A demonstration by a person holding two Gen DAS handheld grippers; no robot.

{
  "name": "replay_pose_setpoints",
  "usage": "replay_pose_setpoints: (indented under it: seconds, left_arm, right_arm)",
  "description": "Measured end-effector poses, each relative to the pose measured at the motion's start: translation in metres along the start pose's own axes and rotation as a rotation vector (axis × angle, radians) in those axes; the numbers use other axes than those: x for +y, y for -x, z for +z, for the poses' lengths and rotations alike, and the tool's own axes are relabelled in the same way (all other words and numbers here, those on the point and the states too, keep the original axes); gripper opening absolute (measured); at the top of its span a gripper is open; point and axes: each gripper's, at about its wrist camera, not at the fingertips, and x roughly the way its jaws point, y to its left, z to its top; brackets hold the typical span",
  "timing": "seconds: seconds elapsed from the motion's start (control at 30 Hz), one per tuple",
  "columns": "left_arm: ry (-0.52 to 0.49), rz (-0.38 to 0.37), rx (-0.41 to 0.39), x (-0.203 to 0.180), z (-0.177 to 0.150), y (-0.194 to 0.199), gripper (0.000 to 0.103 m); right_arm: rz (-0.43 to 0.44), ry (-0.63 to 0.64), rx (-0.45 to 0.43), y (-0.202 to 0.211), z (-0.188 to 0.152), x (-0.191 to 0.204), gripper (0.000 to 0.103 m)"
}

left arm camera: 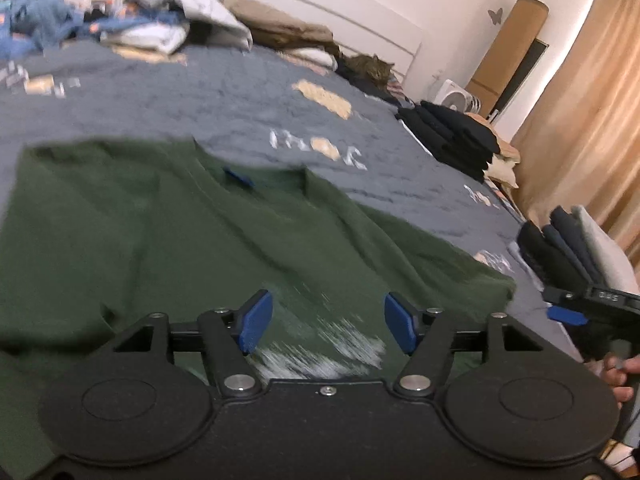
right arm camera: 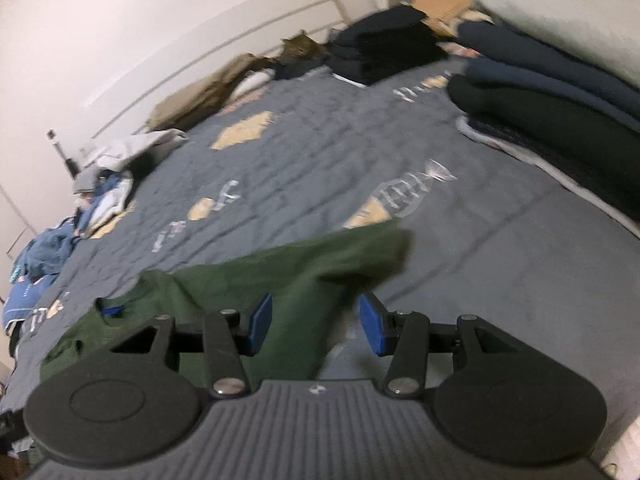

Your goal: Fold clothes

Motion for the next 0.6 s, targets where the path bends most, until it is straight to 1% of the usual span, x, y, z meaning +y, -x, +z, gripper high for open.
replay_pose_setpoints:
  seconds: [0.03, 0.1, 0.17, 0.27, 0.4, 0.43, 0.6]
  left_arm:
    - [-0.008, -0.004, 0.01, -0.003, -0.004, -0.005, 0.062]
    - [-0.062, -0.01, 0.041, -0.013, -0.011, -0.014, 0.062]
    - [-0.106, -0.019, 0.051, -0.02, -0.015, -0.018, 0.062]
    - [-0.139, -0.037, 0.062, -0.028, -0.02, -0.024, 0.062]
    - [-0.177, -0.046, 0.067, -0.034, -0.023, -0.027, 0.062]
    - [-0.184, -0.045, 0.067, -0.035, -0.024, -0.028, 0.062]
    - [-0.176, -0.042, 0.07, -0.033, -0.022, -0.029, 0.062]
  right_arm:
    - [-0.01, -0.008, 0.009, -0.003, -0.001, -0.005, 0.048]
    - [-0.029, -0.025, 0.027, -0.008, -0.002, -0.015, 0.048]
    - [-0.058, -0.029, 0.037, -0.016, -0.003, -0.024, 0.048]
    - [-0.124, -0.018, 0.028, -0.025, 0.001, -0.035, 0.048]
    - [-0.136, -0.011, -0.003, -0.039, 0.01, -0.04, 0.048]
    - [-0.137, -0.011, -0.01, -0.042, 0.012, -0.041, 0.048]
    - [-0.052, -0.059, 0.002, -0.061, 0.021, -0.045, 0.048]
